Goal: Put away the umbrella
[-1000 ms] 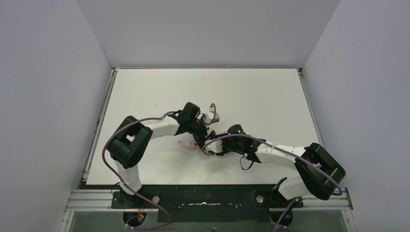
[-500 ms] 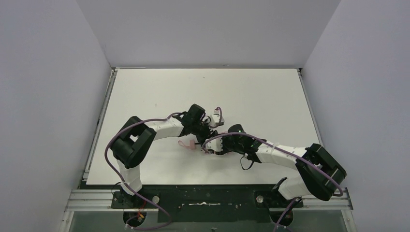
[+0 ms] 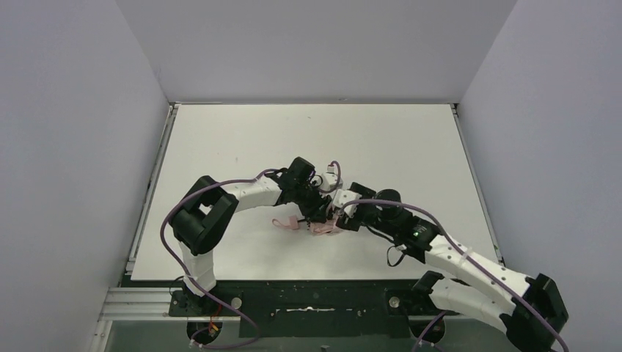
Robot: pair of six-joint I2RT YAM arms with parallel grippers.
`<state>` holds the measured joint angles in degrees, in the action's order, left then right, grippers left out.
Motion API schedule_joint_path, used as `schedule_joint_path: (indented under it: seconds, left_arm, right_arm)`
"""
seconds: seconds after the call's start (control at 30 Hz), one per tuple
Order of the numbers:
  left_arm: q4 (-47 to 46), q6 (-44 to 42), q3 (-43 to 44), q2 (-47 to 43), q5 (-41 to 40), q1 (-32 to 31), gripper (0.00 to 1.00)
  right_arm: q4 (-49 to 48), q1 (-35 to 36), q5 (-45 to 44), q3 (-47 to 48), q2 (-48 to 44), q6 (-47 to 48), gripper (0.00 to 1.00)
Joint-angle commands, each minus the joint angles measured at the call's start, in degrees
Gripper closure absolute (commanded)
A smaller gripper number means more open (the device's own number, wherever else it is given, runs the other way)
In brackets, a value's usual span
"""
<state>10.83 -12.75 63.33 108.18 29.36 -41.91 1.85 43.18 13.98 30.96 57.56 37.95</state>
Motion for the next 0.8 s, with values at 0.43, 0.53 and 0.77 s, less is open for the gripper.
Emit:
schedule_joint_path:
  seconds: [0.43, 0.53, 0.77]
  left_arm:
    - [-0.4, 16.4, -7.8, -1.2, -7.4, -1.9, 1.0]
    - [-2.2, 20.9, -9.5, -2.1, -8.1, -2.6, 1.0]
    - [-6.6, 26.1, -15.1, -5.1, -9.6, -3.8, 1.0]
  right_arm:
    - [25.6, -0.5, -37.1, 2.8, -8.4, -83.8, 0.37]
    - [27.2, -1.9, -36.1, 1.8, -6.6, -90.5, 0.42]
    - [16.9, -13.1, -18.0, -3.5, -1.5, -96.5, 0.48]
